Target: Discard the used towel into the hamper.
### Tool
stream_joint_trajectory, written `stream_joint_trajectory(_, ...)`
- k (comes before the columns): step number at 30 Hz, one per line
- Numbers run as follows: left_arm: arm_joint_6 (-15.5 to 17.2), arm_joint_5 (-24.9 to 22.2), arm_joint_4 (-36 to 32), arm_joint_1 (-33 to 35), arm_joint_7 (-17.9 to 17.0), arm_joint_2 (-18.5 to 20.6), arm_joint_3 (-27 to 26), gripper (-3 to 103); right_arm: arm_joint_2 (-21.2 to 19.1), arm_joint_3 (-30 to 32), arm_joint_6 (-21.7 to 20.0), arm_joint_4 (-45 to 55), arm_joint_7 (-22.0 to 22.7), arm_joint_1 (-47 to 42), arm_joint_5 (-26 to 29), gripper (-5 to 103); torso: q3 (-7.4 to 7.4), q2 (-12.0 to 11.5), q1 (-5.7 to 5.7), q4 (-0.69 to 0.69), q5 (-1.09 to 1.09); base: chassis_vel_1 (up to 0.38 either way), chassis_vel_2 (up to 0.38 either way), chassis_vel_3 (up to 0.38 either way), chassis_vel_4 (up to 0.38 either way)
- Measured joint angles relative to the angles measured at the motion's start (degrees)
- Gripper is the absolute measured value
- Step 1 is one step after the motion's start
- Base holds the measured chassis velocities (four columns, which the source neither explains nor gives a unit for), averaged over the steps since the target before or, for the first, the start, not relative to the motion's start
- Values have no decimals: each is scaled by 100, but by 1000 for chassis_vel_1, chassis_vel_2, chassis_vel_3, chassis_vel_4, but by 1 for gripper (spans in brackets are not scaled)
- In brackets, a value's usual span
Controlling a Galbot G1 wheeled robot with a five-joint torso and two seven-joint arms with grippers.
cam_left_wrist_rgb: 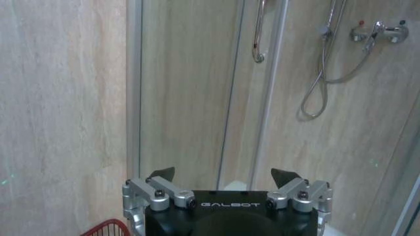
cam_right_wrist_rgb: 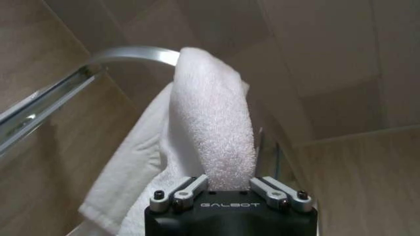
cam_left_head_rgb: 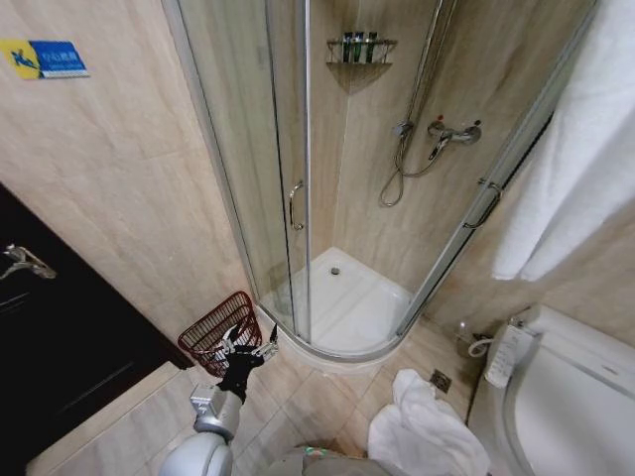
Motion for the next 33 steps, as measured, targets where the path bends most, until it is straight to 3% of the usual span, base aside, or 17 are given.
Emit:
stream_joint_trajectory(5, 0, 0, 0, 0, 0, 0, -1, 99, 658, -222, -66, 513, 82, 225, -479, 7, 0, 0, 0, -1, 9, 0, 0, 0, 0)
stream_joint_trajectory(13, 0, 0, 0, 0, 0, -1, 0, 99, 762, -244, -72, 586, 92, 240, -565, 7, 0, 0, 1, 0, -2, 0, 0, 0, 0)
stream_joint_trajectory(17, 0, 0, 0, 0, 0, 1, 0, 99, 1087, -155, 36, 881, -12, -29, -820, 7, 0, 0, 1, 1, 0, 0, 0, 0, 0)
stream_joint_trajectory(20, 0, 0, 0, 0, 0, 0, 0, 99, 1826, 110, 348, 1571, -342, -761, -1395, 7, 0, -1, 1, 0, 5, 0, 0, 0, 0)
stream_joint_trajectory(21, 0, 0, 0, 0, 0, 0, 0, 99, 1826, 110, 348, 1571, -342, -761, -1395, 7, 0, -1, 1, 0, 5, 0, 0, 0, 0)
stream_joint_trajectory(24, 0, 0, 0, 0, 0, -1, 0, 99, 2499, 350, 633, 2205, -657, -1426, -1919, 7, 0, -1, 0, -3, 9, 0, 0, 0, 0)
stream_joint_trajectory(33, 0, 0, 0, 0, 0, -1, 0, 99, 2671, 417, 717, 2317, -737, -1596, -2056, 7, 0, -1, 0, 1, 0, 0, 0, 0, 0)
